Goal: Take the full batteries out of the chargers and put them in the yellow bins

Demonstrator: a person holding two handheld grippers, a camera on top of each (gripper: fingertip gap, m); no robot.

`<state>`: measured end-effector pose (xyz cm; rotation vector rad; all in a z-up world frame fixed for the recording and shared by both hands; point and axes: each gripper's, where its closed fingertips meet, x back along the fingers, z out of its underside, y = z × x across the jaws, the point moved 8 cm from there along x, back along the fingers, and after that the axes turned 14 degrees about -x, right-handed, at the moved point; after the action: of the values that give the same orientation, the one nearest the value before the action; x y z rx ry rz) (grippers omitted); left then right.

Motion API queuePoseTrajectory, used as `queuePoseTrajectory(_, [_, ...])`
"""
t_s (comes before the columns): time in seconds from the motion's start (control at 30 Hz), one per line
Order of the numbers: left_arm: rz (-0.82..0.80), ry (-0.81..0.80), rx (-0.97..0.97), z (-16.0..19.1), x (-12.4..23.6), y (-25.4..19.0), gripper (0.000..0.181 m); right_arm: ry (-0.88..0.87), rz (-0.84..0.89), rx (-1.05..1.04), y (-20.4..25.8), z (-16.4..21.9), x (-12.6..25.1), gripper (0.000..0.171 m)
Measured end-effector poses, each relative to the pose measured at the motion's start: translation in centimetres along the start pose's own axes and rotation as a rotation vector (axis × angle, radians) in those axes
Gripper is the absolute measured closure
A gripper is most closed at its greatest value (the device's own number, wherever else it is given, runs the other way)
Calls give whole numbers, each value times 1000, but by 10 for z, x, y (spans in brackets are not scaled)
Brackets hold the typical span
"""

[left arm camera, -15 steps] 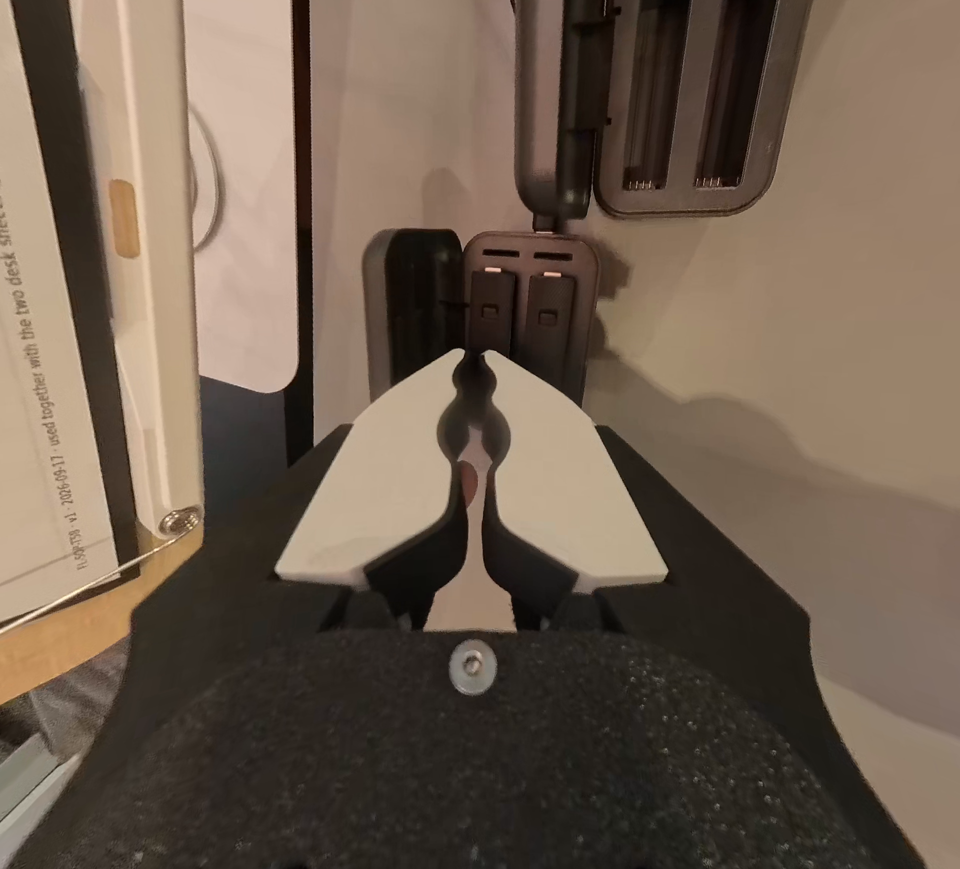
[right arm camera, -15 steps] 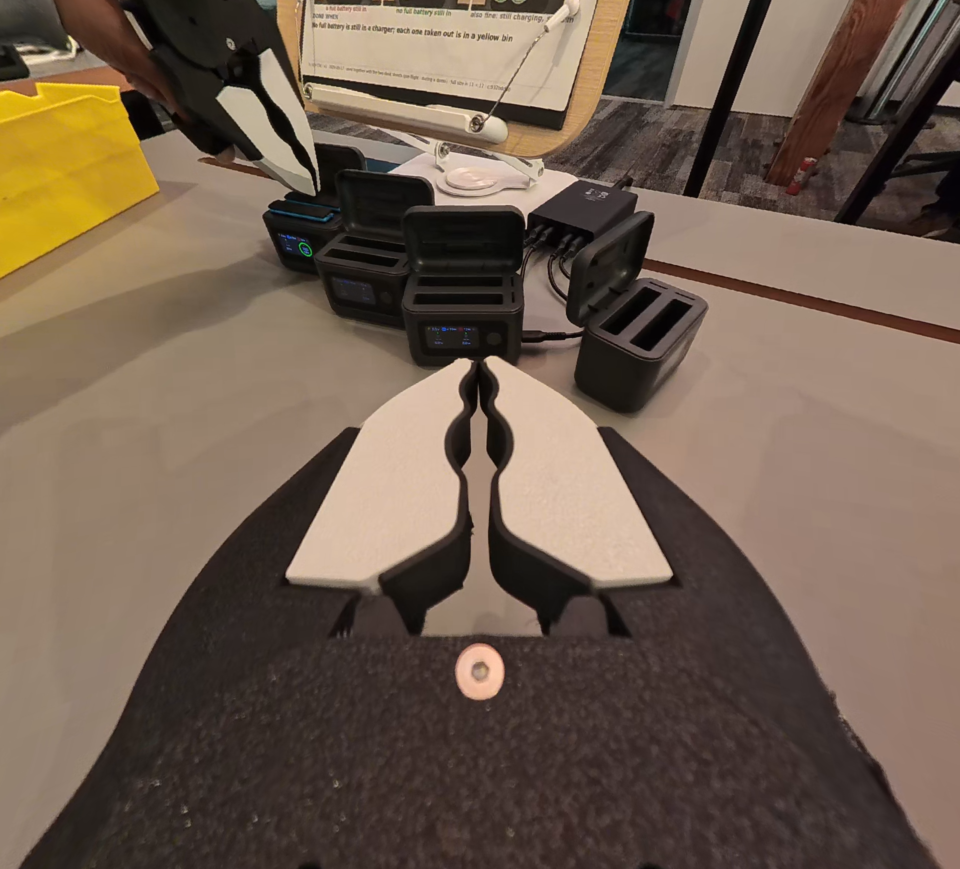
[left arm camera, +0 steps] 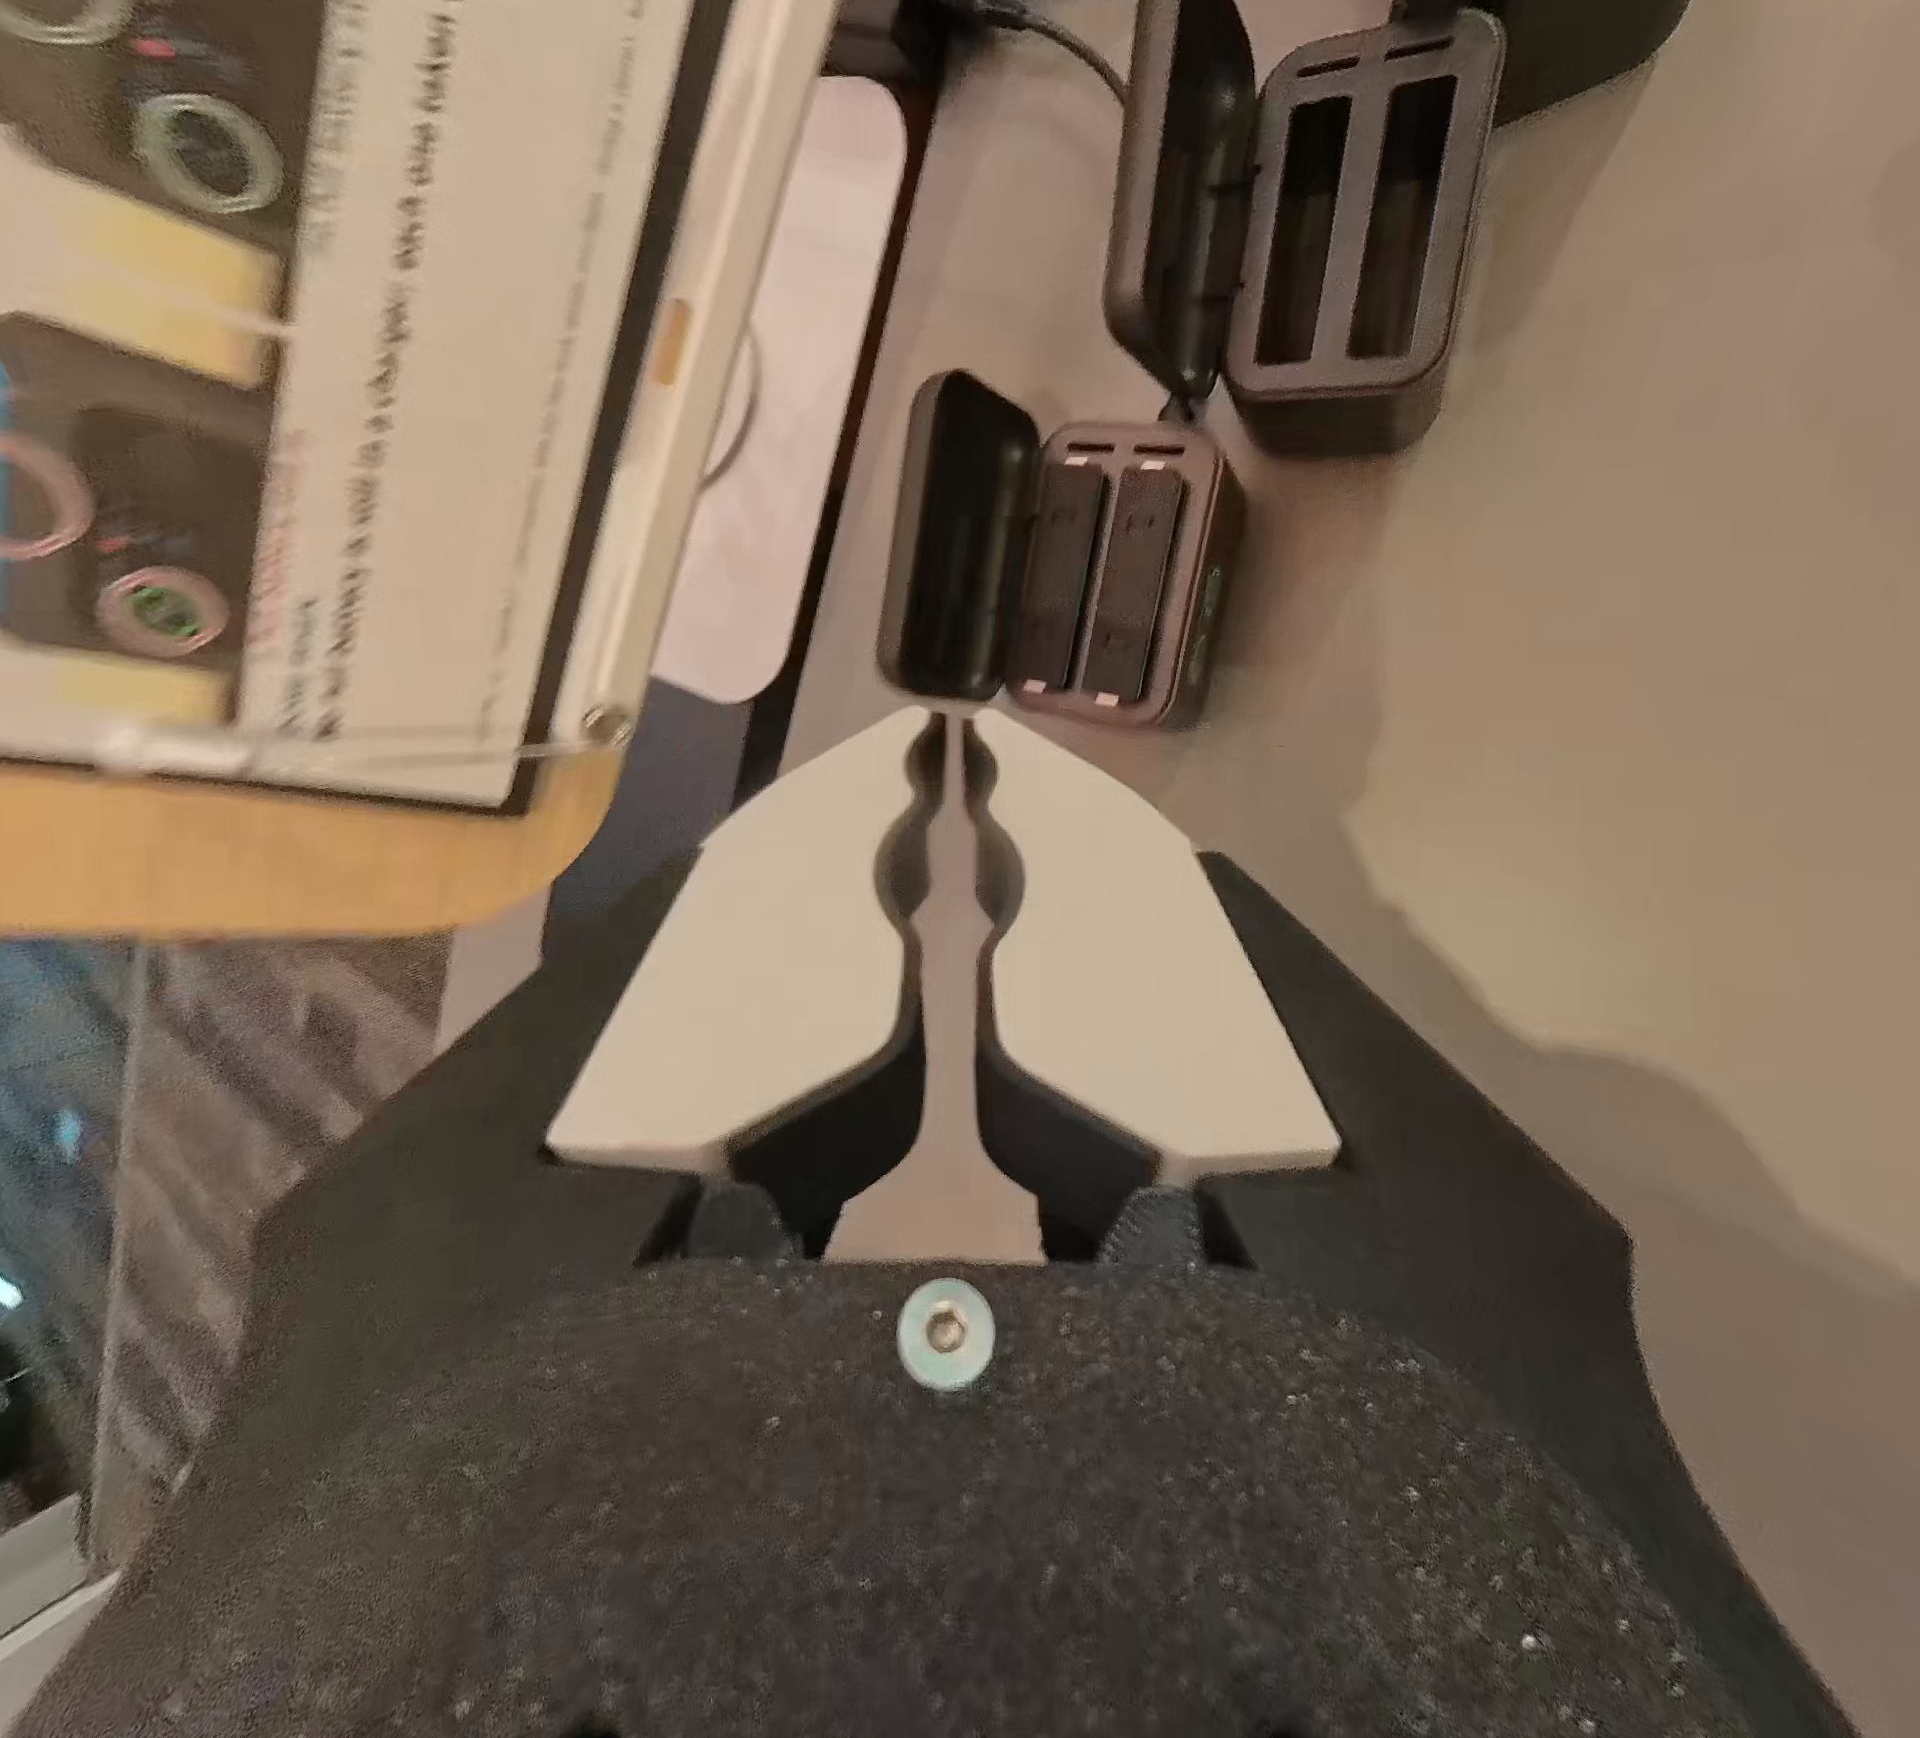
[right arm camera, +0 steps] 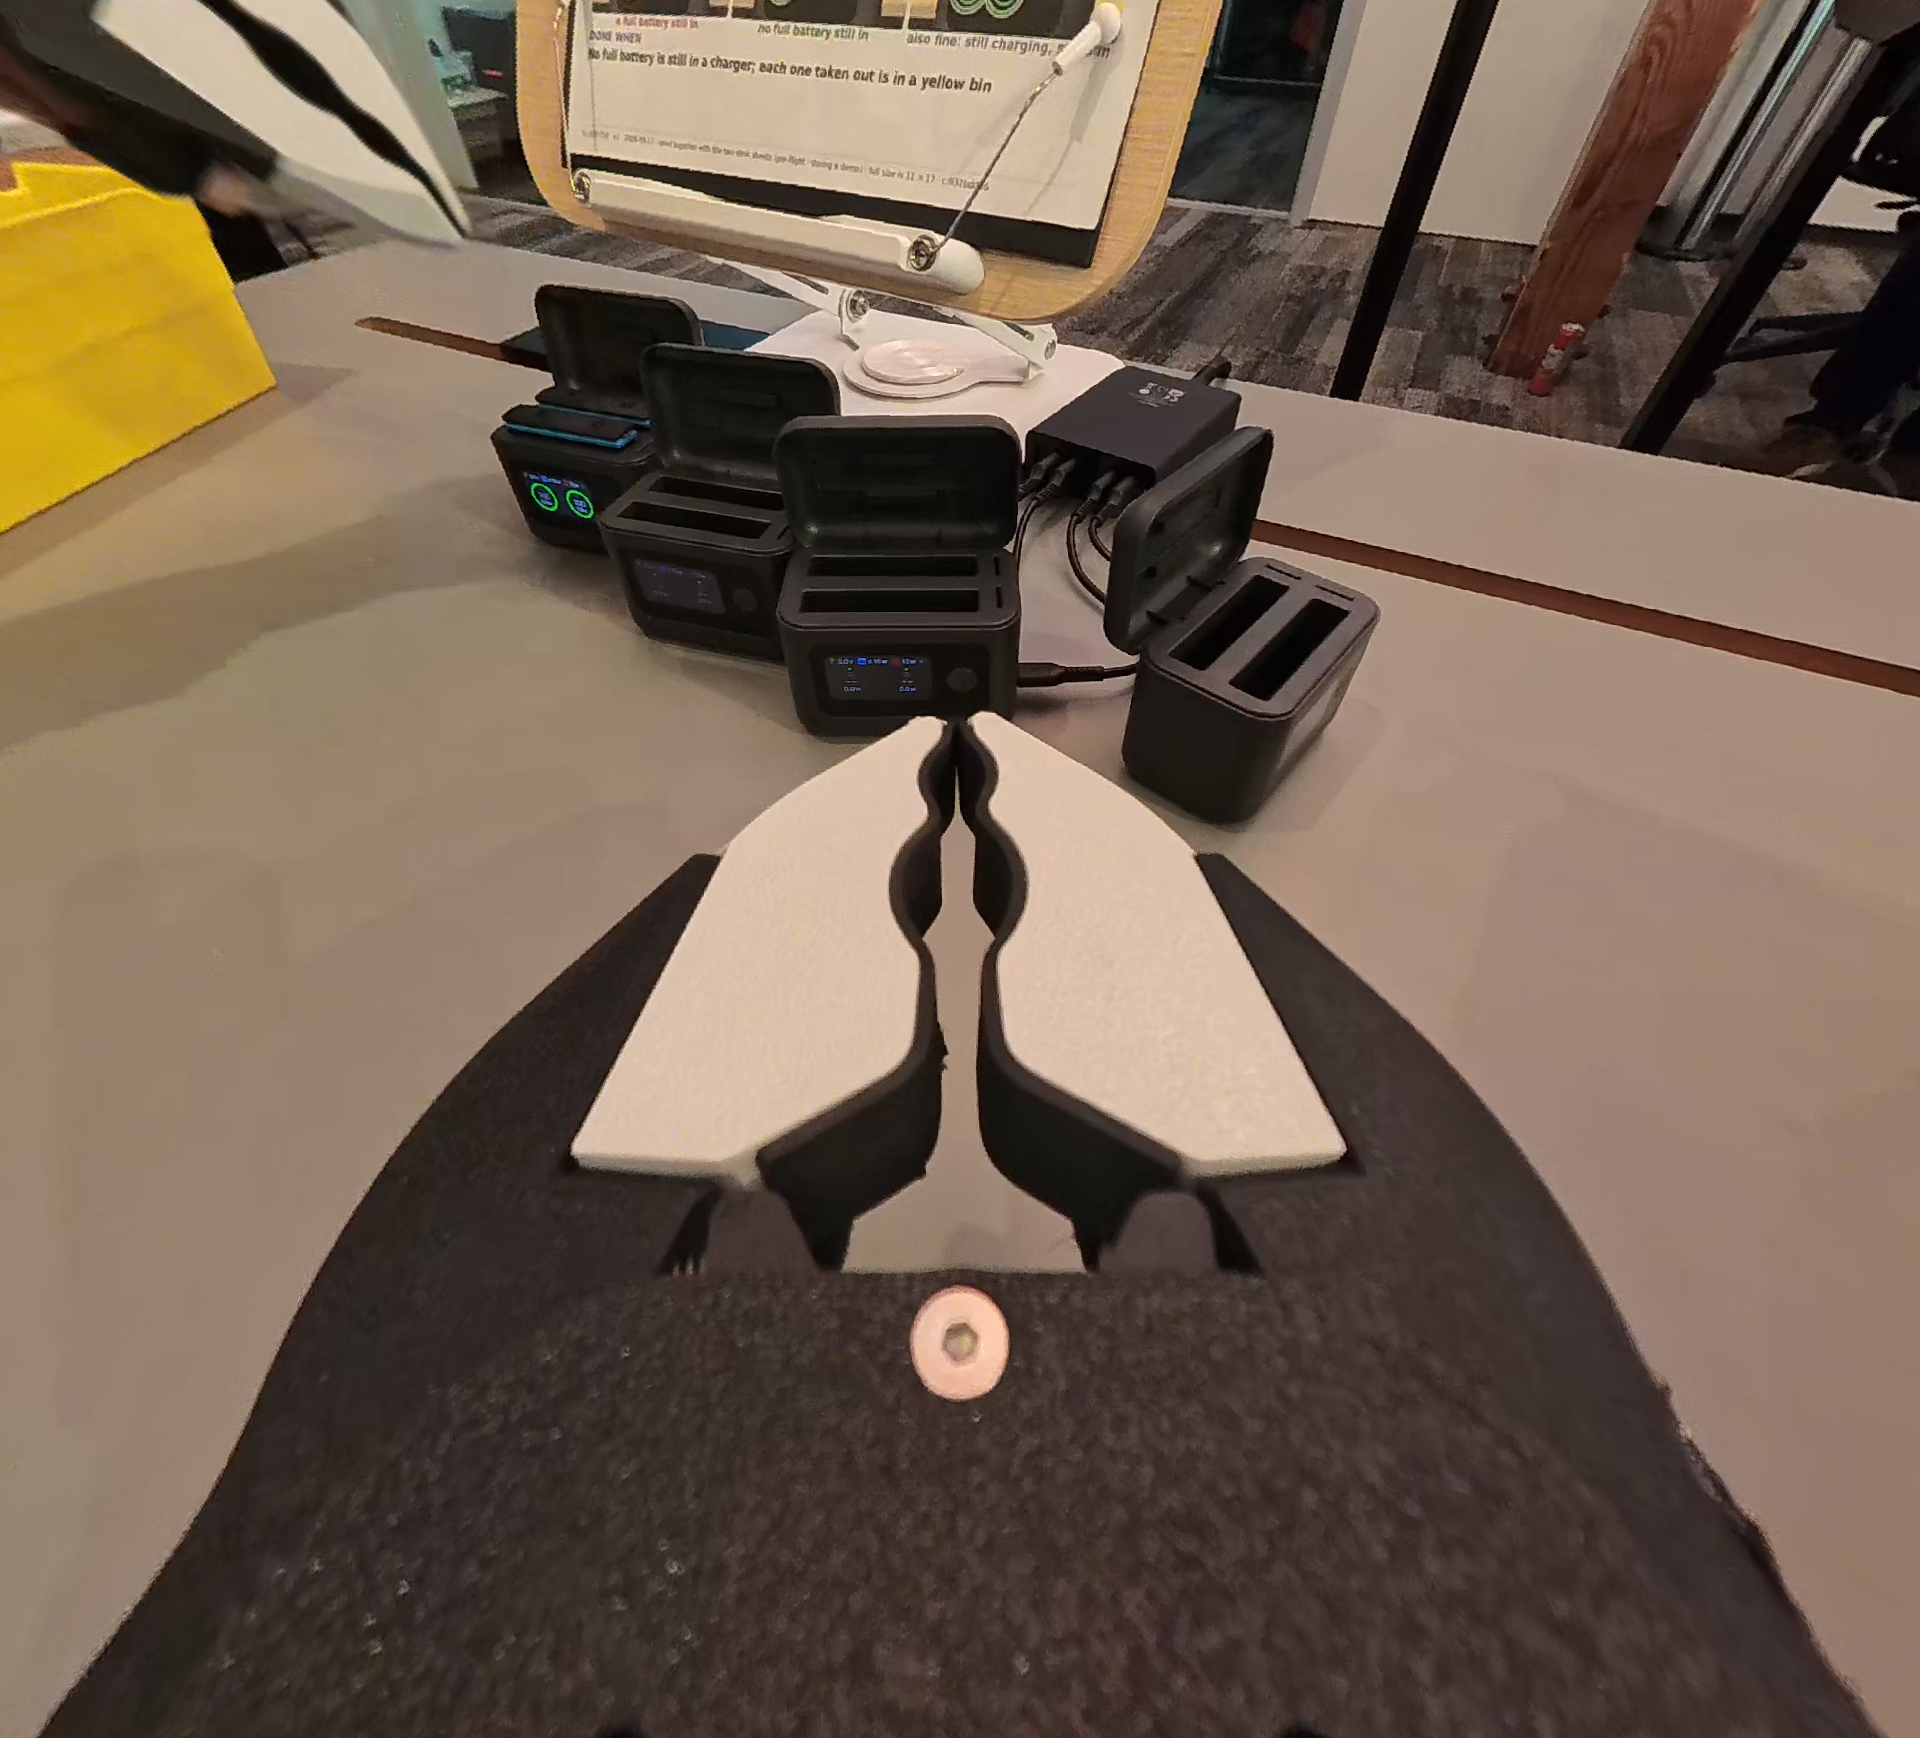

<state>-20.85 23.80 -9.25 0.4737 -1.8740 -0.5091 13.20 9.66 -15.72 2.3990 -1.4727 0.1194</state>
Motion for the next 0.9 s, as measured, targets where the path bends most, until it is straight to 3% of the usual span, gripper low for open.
queuePoseTrajectory(0.17, [-102,68,27,37,61,-3,159,-2,-2,17,4,0,0,171])
queuePoseTrajectory(0.43, [-117,281,143,131,129,0,151,12,-24,36,9,3,-2,171])
queuePoseTrajectory(0.7, [-14,607,175,225,109,-12,147,34,-34,48,9,8,-6,171])
queuePoseTrajectory(0.9, [5,666,158,249,86,-20,148,51,-29,45,6,11,-9,171])
